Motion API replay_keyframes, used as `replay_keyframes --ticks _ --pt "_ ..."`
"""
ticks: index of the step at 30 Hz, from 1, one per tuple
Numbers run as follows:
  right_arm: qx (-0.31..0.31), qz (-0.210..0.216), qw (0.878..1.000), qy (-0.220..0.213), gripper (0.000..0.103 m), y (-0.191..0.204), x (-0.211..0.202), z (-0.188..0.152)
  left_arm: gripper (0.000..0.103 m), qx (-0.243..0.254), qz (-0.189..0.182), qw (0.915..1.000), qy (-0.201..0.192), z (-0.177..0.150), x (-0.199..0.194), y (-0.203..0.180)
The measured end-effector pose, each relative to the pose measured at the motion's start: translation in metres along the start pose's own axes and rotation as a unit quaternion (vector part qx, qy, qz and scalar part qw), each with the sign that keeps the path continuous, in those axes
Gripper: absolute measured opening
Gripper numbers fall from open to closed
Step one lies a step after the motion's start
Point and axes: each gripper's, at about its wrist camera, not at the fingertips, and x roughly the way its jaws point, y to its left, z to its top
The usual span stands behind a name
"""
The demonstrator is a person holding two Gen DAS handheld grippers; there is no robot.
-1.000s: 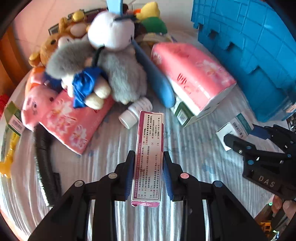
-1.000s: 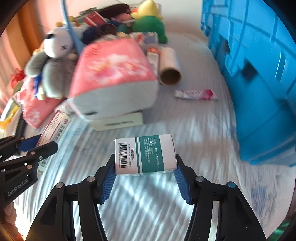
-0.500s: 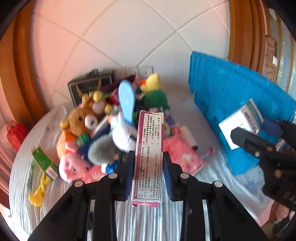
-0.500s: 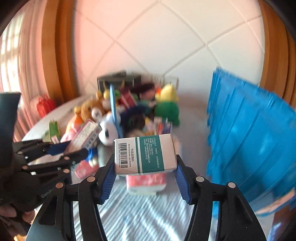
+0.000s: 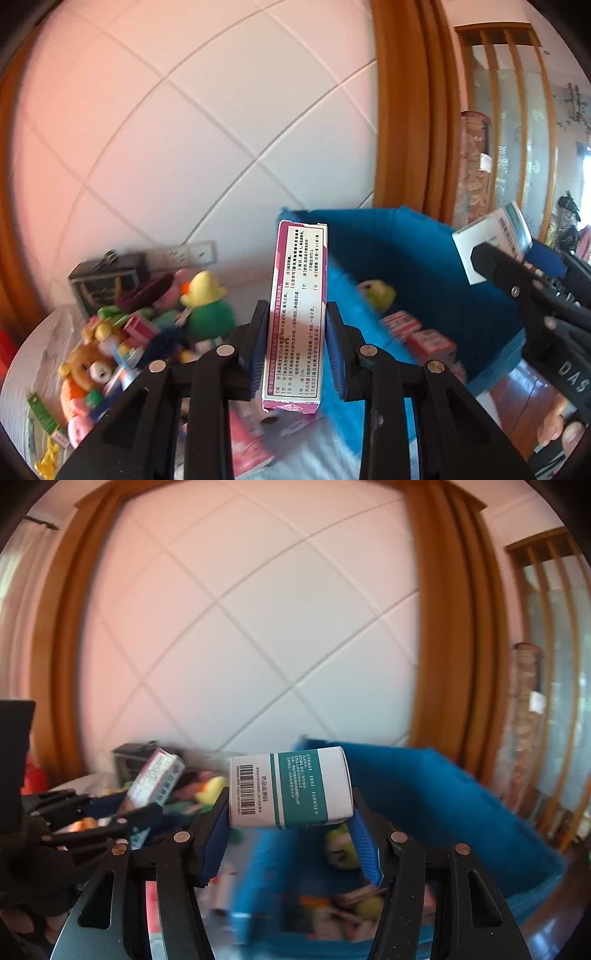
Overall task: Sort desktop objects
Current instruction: 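Carry both boxes over the blue crate and open both tools to drop them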
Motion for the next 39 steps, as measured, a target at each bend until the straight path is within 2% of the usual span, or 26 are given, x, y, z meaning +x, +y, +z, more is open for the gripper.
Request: replay_keyframes --ticks 3,9,13,16,18,21,24,27,29,36,38,39 --pt "0.000 -0.046 0.999 -0.002 0.058 -0.045 0.005 0.008 0.029 0.002 -0.028 0.9996 -0.004 0.024 0.016 -0.046" --pt "-0.017 -0.108 0.994 0.012 0.059 -0.118 0.031 0.005 0.029 0.008 -0.042 0.9987 0.029 0.043 0.062 -0.116" --pt "-0.026 -0.136 0.990 0.027 0.059 -0.154 0.050 -0.006 0.029 0.013 -0.030 0.9978 0.057 0.042 0.095 -0.143" --pt "-0.008 -0.141 0.989 0.044 0.059 -0.179 0.069 -0.016 0.029 0.021 -0.014 0.9971 0.072 0.036 0.110 -0.151" --pt "-0.006 -0.151 0.987 0.047 0.059 -0.184 0.080 -0.021 0.029 0.020 -0.014 0.9958 0.089 0.036 0.116 -0.151" --pt "-0.009 -0.151 0.987 0.049 0.059 -0.187 0.092 -0.025 0.029 0.024 -0.001 0.9956 0.091 0.035 0.117 -0.151" --pt "-0.005 -0.164 0.985 0.051 0.059 -0.188 0.098 -0.025 0.029 0.017 -0.015 0.9923 0.121 0.030 0.126 -0.151" --pt "0.004 -0.168 0.985 0.035 0.059 -0.192 0.096 -0.026 0.030 0.008 -0.024 0.9911 0.130 0.027 0.129 -0.147" --pt "0.007 -0.169 0.985 0.035 0.059 -0.194 0.097 -0.026 0.042 0.001 -0.025 0.9902 0.138 0.027 0.131 -0.145" --pt "0.002 -0.174 0.984 0.033 0.060 -0.196 0.098 -0.026 0.057 0.002 -0.025 0.9903 0.137 0.025 0.128 -0.148" --pt "0.004 -0.171 0.985 0.033 0.066 -0.197 0.097 -0.026 0.059 0.007 -0.024 0.9909 0.132 0.025 0.127 -0.150" --pt "0.005 -0.169 0.985 0.031 0.082 -0.197 0.096 -0.026 0.059 0.009 -0.023 0.9912 0.130 0.025 0.126 -0.150"
